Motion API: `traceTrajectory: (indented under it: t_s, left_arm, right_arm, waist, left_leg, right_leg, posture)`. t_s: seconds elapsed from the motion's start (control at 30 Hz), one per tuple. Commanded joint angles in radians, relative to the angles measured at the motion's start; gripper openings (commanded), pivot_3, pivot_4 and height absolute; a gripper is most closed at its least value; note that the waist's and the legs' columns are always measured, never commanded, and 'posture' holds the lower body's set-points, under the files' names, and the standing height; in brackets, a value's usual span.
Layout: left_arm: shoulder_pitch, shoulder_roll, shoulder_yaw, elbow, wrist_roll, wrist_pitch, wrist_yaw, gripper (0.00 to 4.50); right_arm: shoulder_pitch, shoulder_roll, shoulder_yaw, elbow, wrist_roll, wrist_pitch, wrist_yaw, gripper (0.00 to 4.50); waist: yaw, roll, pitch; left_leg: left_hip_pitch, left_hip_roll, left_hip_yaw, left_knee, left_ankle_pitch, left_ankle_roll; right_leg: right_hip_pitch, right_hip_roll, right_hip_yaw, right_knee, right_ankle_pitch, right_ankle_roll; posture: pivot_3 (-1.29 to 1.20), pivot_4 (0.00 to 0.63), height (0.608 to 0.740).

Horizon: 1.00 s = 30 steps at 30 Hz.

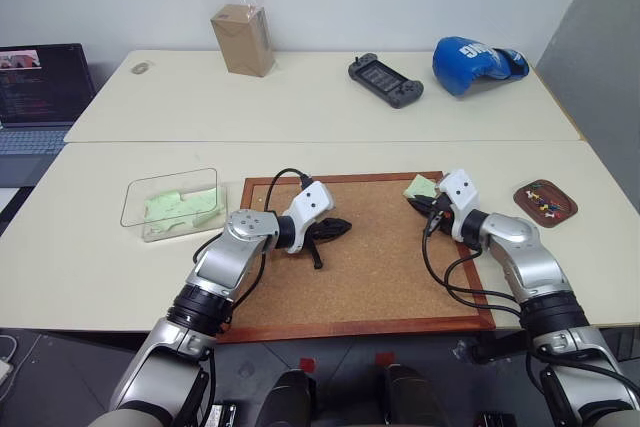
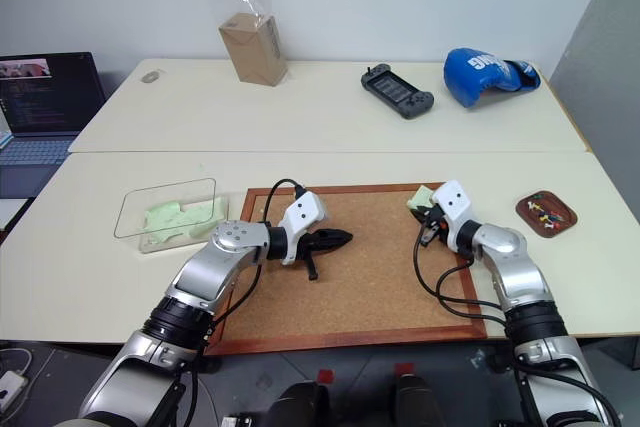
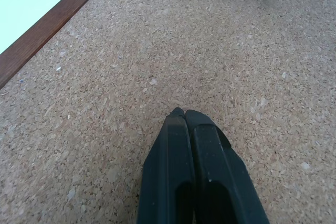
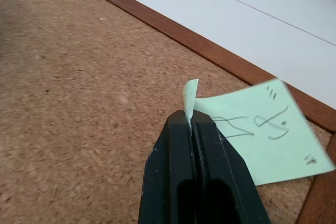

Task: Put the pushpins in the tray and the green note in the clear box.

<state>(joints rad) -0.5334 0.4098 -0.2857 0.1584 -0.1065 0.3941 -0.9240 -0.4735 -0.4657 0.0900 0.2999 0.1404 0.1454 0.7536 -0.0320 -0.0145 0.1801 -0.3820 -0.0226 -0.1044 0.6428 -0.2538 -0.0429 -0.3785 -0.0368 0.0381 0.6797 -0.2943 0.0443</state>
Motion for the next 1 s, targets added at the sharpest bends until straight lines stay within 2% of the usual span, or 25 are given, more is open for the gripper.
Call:
traceTrajectory:
  t_s: [0.03, 0.23, 0.4, 0.5, 0.63, 0.77, 0.9, 1.0]
  left_arm:
    - [0.024, 0.0, -0.011, -0.006, 0.006, 0.03, 0.001, 0.0]
    - [0.034, 0.007, 0.062, -0.11, -0.071, 0.087, -0.004, 0.0]
    - [0.008, 0.025, 0.237, -0.259, -0.284, 0.307, -0.005, 0.93]
    - [-0.002, 0.074, 0.355, -0.333, -0.432, 0.487, -0.001, 1.48]
    - [-0.001, 0.125, 0.555, -0.386, -0.674, 0.773, 0.046, 2.35]
    - [-0.005, 0.078, 0.706, -0.38, -0.846, 0.999, 0.164, 3.03]
    - [-0.085, -0.054, 0.867, -0.251, -0.931, 1.197, 0.33, 3.82]
    - [-0.107, -0.107, 0.897, -0.191, -1.001, 1.22, 0.422, 3.82]
  right_arm:
    - [0.016, -0.033, -0.012, -0.174, 0.036, -0.024, 0.068, 0.05]
    - [0.025, -0.087, -0.003, -0.363, 0.067, 0.018, 0.143, 0.05]
    - [0.011, -0.102, 0.017, -0.445, 0.073, 0.019, 0.184, 0.0]
    - [0.002, -0.11, 0.042, -0.467, 0.058, -0.009, 0.217, 0.0]
    - [-0.009, -0.127, 0.086, -0.451, 0.006, -0.149, 0.267, 0.0]
    - [-0.029, -0.134, 0.121, -0.419, -0.066, -0.311, 0.271, 0.0]
    - [-0.065, -0.127, 0.152, -0.373, -0.144, -0.495, 0.249, 0.0]
    - [-0.091, -0.12, 0.169, -0.339, -0.188, -0.605, 0.23, 0.0]
  waist:
    - [0.0, 0.0, 0.0]
    - [-0.001, 0.0, 0.0]
    - [-0.002, -0.003, 0.003]
    - [-0.003, -0.003, 0.003]
    - [-0.004, -0.004, 0.004]
    - [-0.001, -0.004, 0.004]
    - [0.001, -0.006, 0.004]
    - [0.001, -0.007, 0.005]
  left_leg:
    - [0.0, 0.0, 0.0, 0.0, 0.0, 0.0]
    - [0.0, 0.0, 0.0, 0.0, 0.0, 0.0]
    - [-0.003, 0.001, -0.001, 0.0, 0.0, 0.0]
    - [-0.005, 0.001, -0.001, 0.0, 0.0, 0.0]
    - [-0.005, 0.001, -0.001, 0.0, 0.0, 0.0]
    - [-0.006, 0.001, -0.001, 0.0, 0.0, 0.0]
    - [-0.006, 0.0, -0.001, 0.002, 0.0, -0.001]
    - [-0.006, 0.001, -0.002, 0.002, 0.002, -0.005]
  right_leg:
    - [0.0, 0.0, 0.0, 0.0, 0.0, 0.0]
    - [0.0, 0.0, 0.0, 0.0, 0.0, 0.0]
    - [-0.003, 0.0, -0.001, 0.0, 0.0, 0.0]
    - [-0.006, 0.0, -0.001, 0.001, 0.0, 0.0]
    - [-0.006, 0.0, -0.001, 0.0, 0.0, 0.0]
    - [-0.006, 0.0, -0.001, 0.0, 0.0, 0.0]
    - [-0.006, -0.001, -0.001, 0.001, 0.0, 0.0]
    - [-0.006, -0.001, -0.002, 0.001, 0.0, 0.0]
  posture:
    - [0.0, 0.15, 0.74]
    - [0.0, 0.15, 0.74]
    - [0.0, 0.15, 0.74]
    - [0.0, 0.15, 0.74]
    - [0.0, 0.15, 0.74]
    - [0.0, 0.15, 0.74]
    - [0.0, 0.15, 0.74]
    - [0.0, 0.15, 0.74]
